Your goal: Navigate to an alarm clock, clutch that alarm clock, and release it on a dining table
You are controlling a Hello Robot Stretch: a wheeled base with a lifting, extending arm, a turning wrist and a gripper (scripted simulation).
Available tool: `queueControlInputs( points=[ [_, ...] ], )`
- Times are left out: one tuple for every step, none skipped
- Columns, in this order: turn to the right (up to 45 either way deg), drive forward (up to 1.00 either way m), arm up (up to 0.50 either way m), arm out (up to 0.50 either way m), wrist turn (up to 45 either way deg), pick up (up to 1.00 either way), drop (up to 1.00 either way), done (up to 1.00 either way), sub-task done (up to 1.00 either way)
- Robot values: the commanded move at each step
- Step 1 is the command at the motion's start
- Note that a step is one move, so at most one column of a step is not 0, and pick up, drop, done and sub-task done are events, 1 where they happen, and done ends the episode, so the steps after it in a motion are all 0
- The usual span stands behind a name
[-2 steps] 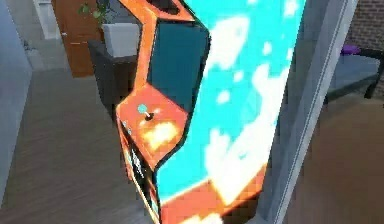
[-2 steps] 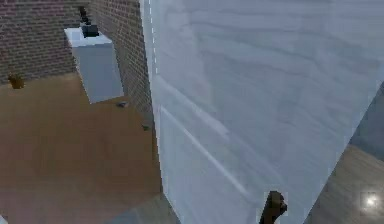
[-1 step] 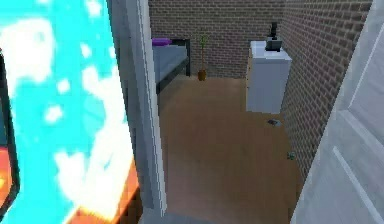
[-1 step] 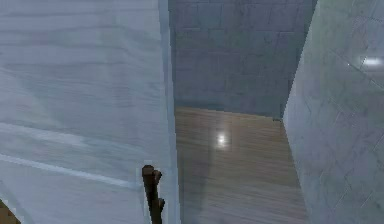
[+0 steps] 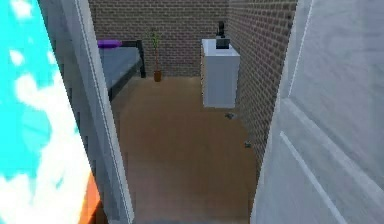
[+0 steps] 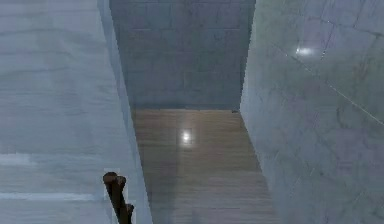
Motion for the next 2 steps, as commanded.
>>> queueControlInputs(
  points=[
    [0.0,0.30,0.00,0.00,0.0,0.00,0.00,0.00,0.00],
    [3.0,0.00,0.00,0.00,0.0,0.00,0.00,0.00,0.00]
  ],
)
